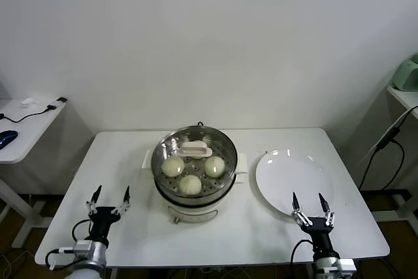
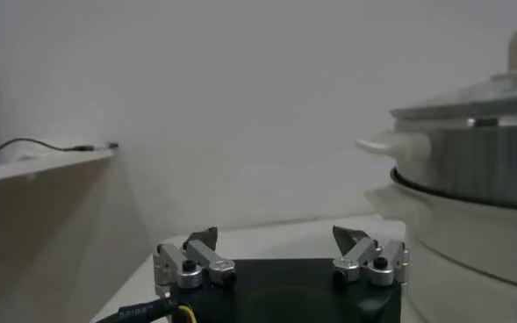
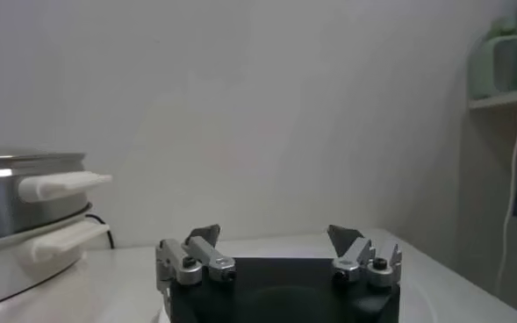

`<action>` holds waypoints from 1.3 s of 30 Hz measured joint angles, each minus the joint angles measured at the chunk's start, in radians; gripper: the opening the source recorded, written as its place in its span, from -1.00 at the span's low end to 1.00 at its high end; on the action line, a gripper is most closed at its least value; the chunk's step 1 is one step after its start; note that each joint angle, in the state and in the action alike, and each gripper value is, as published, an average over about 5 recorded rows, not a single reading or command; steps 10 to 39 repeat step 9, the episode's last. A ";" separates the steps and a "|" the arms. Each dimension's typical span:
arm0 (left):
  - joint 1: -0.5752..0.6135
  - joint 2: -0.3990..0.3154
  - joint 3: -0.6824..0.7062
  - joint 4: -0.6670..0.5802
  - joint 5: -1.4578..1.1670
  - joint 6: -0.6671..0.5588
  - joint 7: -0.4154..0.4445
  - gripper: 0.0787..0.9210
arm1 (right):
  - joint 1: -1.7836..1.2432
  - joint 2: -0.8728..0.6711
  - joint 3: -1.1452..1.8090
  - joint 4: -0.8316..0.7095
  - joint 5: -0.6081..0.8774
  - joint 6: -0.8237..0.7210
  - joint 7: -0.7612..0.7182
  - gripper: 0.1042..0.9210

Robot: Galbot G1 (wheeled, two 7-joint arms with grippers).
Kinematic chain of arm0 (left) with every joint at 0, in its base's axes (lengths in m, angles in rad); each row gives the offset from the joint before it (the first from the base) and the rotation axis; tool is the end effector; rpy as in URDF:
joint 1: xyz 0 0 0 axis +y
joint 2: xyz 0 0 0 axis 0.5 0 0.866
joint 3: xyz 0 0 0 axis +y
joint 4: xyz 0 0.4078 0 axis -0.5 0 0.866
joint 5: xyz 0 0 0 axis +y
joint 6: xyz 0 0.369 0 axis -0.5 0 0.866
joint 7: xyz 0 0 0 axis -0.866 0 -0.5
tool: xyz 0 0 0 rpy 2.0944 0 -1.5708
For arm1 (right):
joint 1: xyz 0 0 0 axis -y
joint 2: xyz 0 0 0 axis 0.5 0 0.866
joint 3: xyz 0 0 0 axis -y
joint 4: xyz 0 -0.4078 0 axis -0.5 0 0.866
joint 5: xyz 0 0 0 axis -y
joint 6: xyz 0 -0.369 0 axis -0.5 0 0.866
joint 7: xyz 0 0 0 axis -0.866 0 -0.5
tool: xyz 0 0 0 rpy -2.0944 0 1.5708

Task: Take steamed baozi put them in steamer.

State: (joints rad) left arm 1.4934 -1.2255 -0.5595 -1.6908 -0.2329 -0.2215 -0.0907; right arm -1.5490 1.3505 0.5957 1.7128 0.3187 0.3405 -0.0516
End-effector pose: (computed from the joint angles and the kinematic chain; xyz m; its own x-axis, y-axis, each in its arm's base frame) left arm 0.1845 0.1355 -0.4626 -0.9942 -0.0583 0.0908 -0.0477 0.9923 0.1146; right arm 0.1553 -0.1034 -0.4744 -0.9999 0.0151 0.0038 0.0154 0.9973 0.0719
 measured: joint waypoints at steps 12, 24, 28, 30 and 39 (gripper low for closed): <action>0.016 -0.006 0.016 0.018 -0.016 -0.040 0.018 0.77 | 0.001 0.000 -0.002 -0.002 0.009 -0.008 0.000 0.76; 0.016 -0.006 0.016 0.018 -0.016 -0.040 0.018 0.77 | 0.001 0.000 -0.002 -0.002 0.009 -0.008 0.000 0.76; 0.016 -0.006 0.016 0.018 -0.016 -0.040 0.018 0.77 | 0.001 0.000 -0.002 -0.002 0.009 -0.008 0.000 0.76; 0.016 -0.006 0.016 0.018 -0.016 -0.040 0.018 0.77 | 0.001 0.000 -0.002 -0.002 0.009 -0.008 0.000 0.76; 0.016 -0.006 0.016 0.018 -0.016 -0.040 0.018 0.77 | 0.001 0.000 -0.002 -0.002 0.009 -0.008 0.000 0.76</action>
